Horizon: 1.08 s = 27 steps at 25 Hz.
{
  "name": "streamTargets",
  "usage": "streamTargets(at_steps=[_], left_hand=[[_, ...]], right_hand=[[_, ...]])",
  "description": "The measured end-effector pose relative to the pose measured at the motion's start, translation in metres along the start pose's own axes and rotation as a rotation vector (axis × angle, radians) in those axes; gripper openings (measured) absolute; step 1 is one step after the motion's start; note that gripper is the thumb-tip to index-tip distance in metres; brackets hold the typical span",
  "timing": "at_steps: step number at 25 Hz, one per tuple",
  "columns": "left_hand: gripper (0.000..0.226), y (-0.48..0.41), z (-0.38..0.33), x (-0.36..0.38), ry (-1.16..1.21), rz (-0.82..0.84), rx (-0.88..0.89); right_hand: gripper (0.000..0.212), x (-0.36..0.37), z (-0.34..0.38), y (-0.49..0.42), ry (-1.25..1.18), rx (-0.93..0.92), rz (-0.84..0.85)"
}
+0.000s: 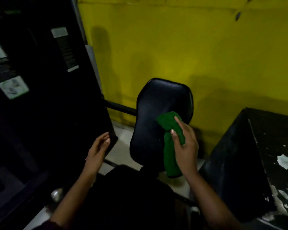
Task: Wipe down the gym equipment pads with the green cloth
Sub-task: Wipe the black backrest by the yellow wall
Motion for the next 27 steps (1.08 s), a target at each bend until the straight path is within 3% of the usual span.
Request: streamTargets(at_steps=[9, 13, 16, 21, 27], left_hand=[[0.048, -0.179, 0.080, 0.129, 0.230, 0.047, -0.034], [0.055, -0.209, 0.099, 0.172, 0.287, 0.097, -0.012], [0.075, -0.208, 0.100, 0.194, 0.315, 0.150, 0.047], [0.081, -0.200, 0.101, 0.214, 0.337, 0.210, 0.158], [0.081, -0.202, 0.112, 0.214, 0.489, 0.187, 0.133]], right_hand=[[0.041, 0.097, 0.009, -0.130, 0.641, -0.730, 0.256], [0.044, 0.153, 0.015, -0.152, 0.744, -1.012, 0.261], [0.044, 0.190, 0.001, -0.167, 0.806, -1.086, 0.261], [0.058, 0.250, -0.070, -0.152, 1.052, -1.227, 0.541], [0.064, 0.256, -0.077, -0.127, 1.043, -1.138, 0.283]])
Point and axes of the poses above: each hand's wrist, its own y-axis away from the middle knuckle, its own x-axis out of the palm, z = x × y, the point moved 10 cm from there along -y, towards the middle knuckle, and after that the axes turned 13 degrees about -z, right-handed, at the moved point
